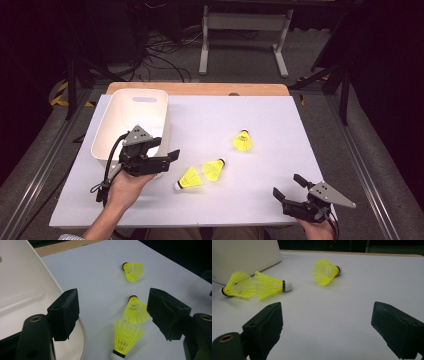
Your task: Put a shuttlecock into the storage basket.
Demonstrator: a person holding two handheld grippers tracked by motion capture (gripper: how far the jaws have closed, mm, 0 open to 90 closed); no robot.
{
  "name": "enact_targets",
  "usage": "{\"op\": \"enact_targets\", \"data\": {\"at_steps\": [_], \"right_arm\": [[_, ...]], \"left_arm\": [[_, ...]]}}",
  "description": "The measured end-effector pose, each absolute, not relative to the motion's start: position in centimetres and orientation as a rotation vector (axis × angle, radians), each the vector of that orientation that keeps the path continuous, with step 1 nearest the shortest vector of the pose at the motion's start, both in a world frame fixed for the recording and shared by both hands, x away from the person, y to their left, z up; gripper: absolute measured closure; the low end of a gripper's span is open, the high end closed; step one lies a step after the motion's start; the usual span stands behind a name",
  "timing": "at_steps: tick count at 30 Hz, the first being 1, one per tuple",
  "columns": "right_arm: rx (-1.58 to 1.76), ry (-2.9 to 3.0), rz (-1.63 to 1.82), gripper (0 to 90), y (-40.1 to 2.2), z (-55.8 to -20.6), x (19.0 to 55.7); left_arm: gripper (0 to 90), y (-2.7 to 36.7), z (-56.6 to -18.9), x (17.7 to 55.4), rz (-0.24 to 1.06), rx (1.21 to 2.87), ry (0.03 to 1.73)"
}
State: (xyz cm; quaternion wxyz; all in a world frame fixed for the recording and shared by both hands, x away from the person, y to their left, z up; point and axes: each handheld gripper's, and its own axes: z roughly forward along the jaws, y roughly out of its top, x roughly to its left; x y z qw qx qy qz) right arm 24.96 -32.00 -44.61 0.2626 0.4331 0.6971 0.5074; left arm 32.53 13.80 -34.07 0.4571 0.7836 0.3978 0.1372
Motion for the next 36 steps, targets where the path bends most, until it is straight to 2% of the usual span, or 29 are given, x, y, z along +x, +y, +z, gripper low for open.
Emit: {"op": "enact_targets", "data": {"at_steps": [36], "right_arm": [[1.166, 1.894, 1.376, 11.0, -32.0, -44.6, 25.0]], "left_arm": [[31.1, 10.5, -34.8, 33.0, 0.242, 2.145, 0.974]]}}
